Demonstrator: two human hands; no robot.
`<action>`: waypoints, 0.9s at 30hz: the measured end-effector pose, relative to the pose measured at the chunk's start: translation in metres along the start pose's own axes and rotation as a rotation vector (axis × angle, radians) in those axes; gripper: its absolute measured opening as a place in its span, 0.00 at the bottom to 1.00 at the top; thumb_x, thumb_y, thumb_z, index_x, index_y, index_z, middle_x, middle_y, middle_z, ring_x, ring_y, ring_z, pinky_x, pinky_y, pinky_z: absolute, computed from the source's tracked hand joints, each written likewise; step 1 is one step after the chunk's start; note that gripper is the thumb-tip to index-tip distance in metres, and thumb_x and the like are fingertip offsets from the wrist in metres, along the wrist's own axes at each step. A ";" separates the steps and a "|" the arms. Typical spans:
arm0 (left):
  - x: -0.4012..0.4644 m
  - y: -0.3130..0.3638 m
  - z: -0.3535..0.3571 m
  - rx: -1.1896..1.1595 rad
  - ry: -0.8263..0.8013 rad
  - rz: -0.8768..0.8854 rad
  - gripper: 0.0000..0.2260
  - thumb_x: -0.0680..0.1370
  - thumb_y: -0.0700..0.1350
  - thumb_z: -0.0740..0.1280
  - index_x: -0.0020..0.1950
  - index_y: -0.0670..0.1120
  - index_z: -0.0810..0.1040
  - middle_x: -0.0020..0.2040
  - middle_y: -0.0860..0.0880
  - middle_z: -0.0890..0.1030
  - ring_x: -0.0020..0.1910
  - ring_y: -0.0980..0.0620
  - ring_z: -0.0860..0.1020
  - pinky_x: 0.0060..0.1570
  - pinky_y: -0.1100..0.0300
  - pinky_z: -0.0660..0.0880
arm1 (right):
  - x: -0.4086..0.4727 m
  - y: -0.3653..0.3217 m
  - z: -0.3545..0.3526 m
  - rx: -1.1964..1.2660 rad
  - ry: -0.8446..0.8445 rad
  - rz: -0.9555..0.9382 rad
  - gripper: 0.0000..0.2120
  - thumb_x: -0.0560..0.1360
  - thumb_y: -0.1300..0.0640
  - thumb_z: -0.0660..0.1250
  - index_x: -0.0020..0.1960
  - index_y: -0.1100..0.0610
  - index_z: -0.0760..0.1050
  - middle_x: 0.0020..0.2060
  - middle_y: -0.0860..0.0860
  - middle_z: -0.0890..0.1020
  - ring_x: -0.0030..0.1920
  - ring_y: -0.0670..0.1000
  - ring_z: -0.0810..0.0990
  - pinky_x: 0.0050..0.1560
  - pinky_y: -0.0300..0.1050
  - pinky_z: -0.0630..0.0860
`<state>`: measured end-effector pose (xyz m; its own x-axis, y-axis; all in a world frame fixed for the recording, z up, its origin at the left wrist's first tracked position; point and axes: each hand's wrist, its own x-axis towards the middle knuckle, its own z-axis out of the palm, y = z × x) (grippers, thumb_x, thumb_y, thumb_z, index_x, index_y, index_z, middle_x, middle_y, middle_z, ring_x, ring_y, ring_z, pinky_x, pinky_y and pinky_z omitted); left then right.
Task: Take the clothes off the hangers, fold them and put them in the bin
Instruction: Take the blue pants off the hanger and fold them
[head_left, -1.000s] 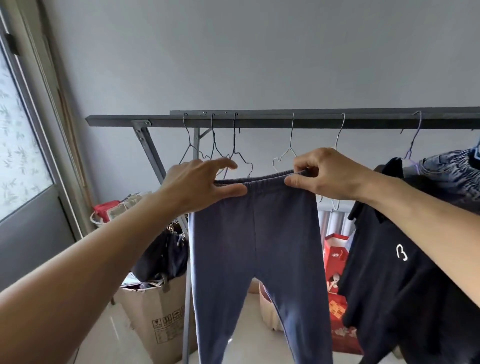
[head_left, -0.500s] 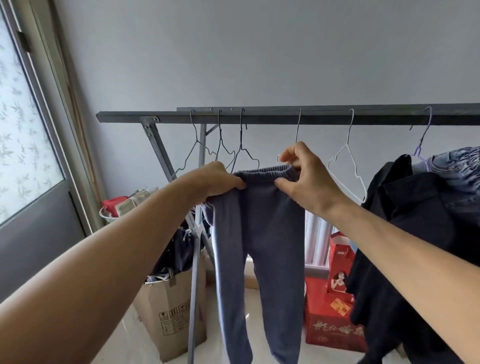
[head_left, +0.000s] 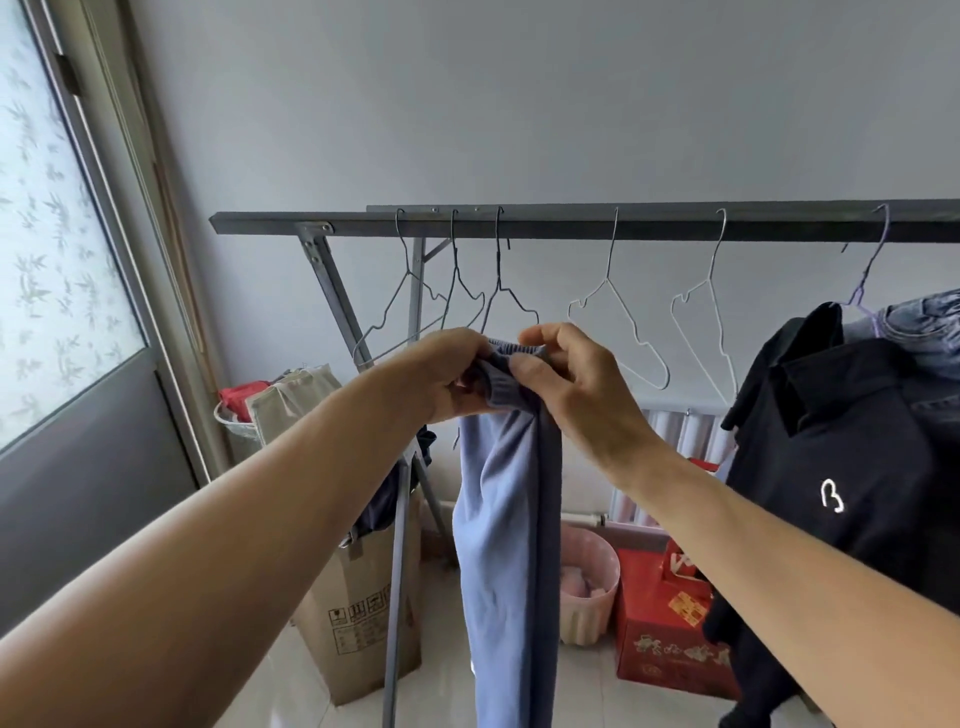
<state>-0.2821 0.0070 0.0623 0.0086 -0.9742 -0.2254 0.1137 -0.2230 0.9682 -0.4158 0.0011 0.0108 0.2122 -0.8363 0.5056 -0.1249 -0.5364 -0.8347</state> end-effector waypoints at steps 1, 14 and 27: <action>-0.003 0.001 0.000 -0.029 0.001 0.001 0.10 0.82 0.34 0.53 0.44 0.37 0.70 0.38 0.41 0.75 0.36 0.48 0.76 0.34 0.55 0.81 | -0.002 -0.001 0.001 -0.009 -0.021 -0.012 0.20 0.75 0.56 0.72 0.63 0.54 0.70 0.47 0.48 0.81 0.46 0.43 0.80 0.43 0.27 0.72; 0.001 -0.038 -0.047 0.505 -0.165 0.420 0.21 0.67 0.51 0.77 0.57 0.44 0.83 0.51 0.48 0.86 0.53 0.50 0.84 0.60 0.50 0.78 | 0.038 -0.033 -0.021 0.320 0.130 0.056 0.14 0.67 0.58 0.65 0.52 0.53 0.76 0.37 0.52 0.78 0.39 0.50 0.77 0.42 0.45 0.73; -0.010 -0.014 -0.030 -0.059 -0.119 0.377 0.08 0.77 0.44 0.68 0.52 0.41 0.81 0.44 0.44 0.86 0.43 0.48 0.84 0.41 0.58 0.82 | -0.047 0.028 -0.035 0.413 -0.533 0.431 0.13 0.69 0.62 0.69 0.53 0.58 0.83 0.53 0.56 0.85 0.55 0.54 0.83 0.55 0.46 0.80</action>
<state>-0.2540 0.0214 0.0476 -0.0538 -0.9853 0.1620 0.1814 0.1499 0.9719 -0.4628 0.0213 -0.0283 0.6749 -0.7371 0.0349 0.0458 -0.0054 -0.9989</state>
